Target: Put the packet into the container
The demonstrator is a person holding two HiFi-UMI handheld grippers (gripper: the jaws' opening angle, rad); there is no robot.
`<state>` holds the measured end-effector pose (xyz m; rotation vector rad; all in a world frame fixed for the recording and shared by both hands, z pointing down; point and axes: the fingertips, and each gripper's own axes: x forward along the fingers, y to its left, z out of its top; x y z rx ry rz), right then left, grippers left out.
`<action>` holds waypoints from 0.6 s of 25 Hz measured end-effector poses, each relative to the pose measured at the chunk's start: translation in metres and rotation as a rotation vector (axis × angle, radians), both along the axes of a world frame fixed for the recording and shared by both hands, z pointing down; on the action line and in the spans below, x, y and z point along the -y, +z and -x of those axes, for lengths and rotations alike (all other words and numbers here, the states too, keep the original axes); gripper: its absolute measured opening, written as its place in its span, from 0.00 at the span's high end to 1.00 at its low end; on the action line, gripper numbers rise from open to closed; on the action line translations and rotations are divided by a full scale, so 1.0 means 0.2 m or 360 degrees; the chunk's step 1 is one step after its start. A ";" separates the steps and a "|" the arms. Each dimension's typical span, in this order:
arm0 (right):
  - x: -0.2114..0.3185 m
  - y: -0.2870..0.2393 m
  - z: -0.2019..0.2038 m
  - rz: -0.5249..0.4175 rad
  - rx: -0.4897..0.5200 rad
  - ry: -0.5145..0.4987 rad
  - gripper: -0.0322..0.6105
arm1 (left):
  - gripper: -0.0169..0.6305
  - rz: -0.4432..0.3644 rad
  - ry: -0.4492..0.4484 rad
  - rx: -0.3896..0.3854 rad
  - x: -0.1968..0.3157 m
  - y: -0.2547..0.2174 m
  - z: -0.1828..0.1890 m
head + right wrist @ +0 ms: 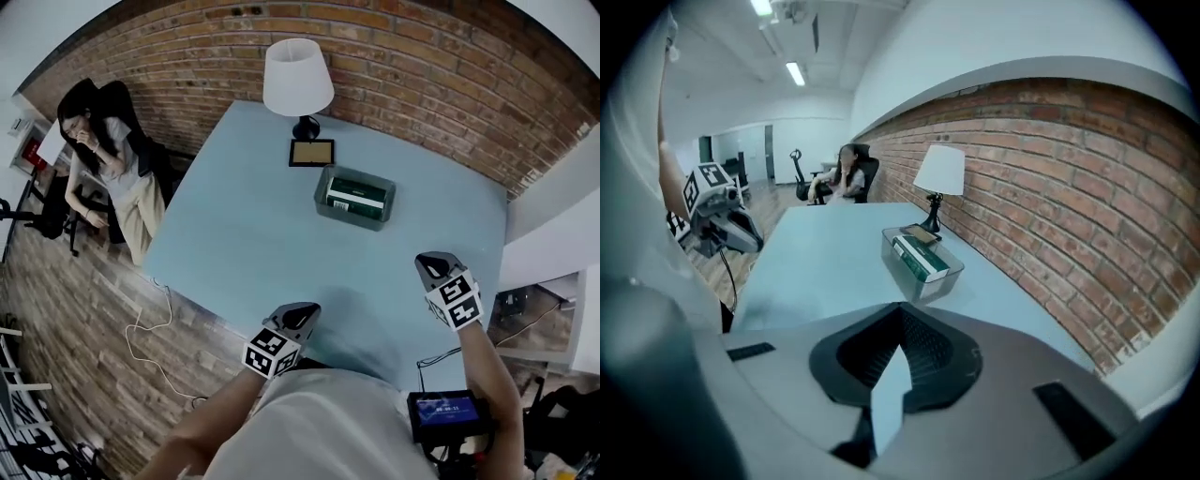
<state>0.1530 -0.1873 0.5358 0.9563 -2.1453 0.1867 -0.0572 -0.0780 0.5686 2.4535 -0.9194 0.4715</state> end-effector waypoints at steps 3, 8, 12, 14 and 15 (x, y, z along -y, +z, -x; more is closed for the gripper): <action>-0.14 0.01 -0.03 0.0025 0.0125 0.0057 0.94 | 0.96 -0.0010 0.0048 0.0013 -0.02 -0.01 -0.08; -0.31 0.04 -0.05 0.0000 0.0359 0.0161 0.94 | 0.96 -0.0030 0.0095 0.0021 -0.03 -0.03 -0.19; -0.45 0.06 -0.01 -0.0024 0.0514 0.0180 0.94 | 0.96 -0.0044 0.0115 0.0012 -0.04 -0.06 -0.26; -0.51 0.06 0.02 -0.0028 0.0565 0.0180 0.94 | 0.96 -0.0048 0.0120 0.0009 -0.04 -0.06 -0.28; -0.52 0.06 0.04 -0.0031 0.0581 0.0177 0.94 | 0.96 -0.0049 0.0125 0.0011 -0.04 -0.06 -0.29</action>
